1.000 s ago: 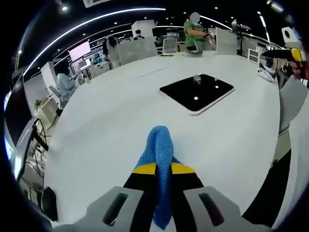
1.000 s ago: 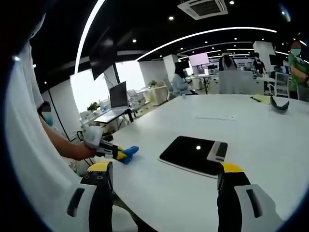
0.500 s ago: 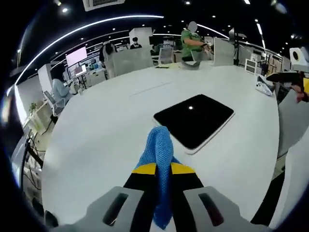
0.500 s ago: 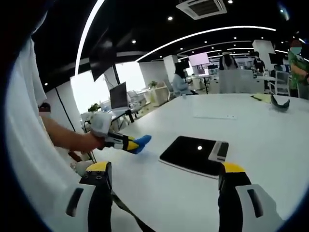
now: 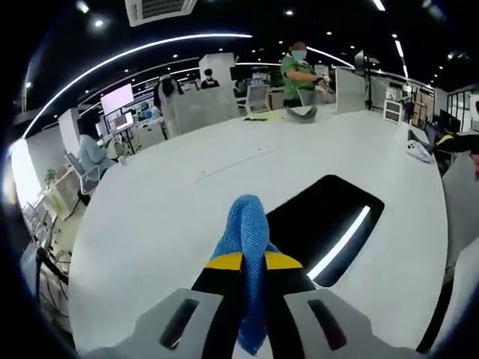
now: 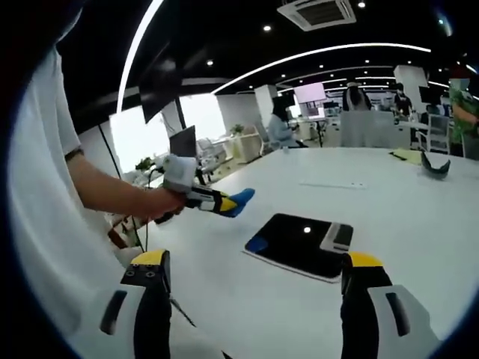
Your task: Wipe the mirror surface with the cleaning cloth until all visible marks leave the cleaned area.
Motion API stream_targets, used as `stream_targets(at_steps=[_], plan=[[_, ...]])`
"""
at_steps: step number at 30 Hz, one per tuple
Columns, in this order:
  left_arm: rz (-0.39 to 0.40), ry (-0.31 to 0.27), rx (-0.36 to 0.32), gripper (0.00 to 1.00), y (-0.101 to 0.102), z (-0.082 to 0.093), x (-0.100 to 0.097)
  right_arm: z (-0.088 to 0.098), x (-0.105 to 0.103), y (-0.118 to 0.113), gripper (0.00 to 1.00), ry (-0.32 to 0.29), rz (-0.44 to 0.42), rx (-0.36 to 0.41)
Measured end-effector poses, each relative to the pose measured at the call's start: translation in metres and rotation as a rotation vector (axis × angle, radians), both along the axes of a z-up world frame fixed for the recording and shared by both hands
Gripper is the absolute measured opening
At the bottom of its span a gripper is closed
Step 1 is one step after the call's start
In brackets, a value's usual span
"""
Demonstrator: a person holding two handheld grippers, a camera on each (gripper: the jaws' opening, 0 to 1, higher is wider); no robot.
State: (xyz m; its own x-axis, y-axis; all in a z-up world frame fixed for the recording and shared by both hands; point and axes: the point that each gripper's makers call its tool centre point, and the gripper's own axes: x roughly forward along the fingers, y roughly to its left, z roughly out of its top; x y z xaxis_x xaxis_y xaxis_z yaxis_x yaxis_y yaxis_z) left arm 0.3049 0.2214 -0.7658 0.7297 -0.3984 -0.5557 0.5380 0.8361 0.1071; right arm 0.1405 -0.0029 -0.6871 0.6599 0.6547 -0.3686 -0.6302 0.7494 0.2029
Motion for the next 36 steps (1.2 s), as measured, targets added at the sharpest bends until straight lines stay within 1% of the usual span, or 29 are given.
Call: stream_targets(at_steps=[4, 9, 14, 18, 20, 25, 28, 33, 36], plan=[[-0.008, -0.006, -0.003, 0.06, -0.004, 0.002, 0.013, 0.001, 0.005, -0.003, 0.95, -0.004, -0.015, 0.007], [-0.045, -0.002, 0.006, 0.06, -0.014, -0.005, 0.024, -0.002, 0.008, -0.004, 0.98, 0.001, -0.021, -0.004], [-0.047, -0.009, -0.006, 0.06, -0.020, -0.007, 0.036, 0.000, 0.011, -0.005, 0.99, -0.006, -0.036, -0.006], [-0.061, -0.004, -0.007, 0.06, -0.025, -0.009, 0.047, 0.000, 0.014, -0.006, 0.99, -0.005, -0.051, -0.006], [-0.067, -0.002, -0.010, 0.06, -0.027, -0.011, 0.051, 0.001, 0.016, -0.007, 0.99, -0.015, -0.058, -0.010], [-0.078, 0.007, -0.011, 0.06, -0.031, -0.015, 0.060, 0.001, 0.019, -0.006, 1.00, -0.003, -0.063, -0.018], [-0.095, 0.010, -0.002, 0.06, -0.034, -0.019, 0.065, -0.001, 0.021, -0.005, 1.00, 0.009, -0.068, -0.026], [-0.079, 0.027, -0.012, 0.06, -0.031, -0.030, 0.077, -0.001, 0.021, -0.004, 1.00, 0.012, -0.068, -0.039], [-0.083, 0.035, -0.012, 0.06, -0.033, -0.035, 0.082, -0.001, 0.022, -0.005, 1.00, 0.015, -0.073, -0.045]])
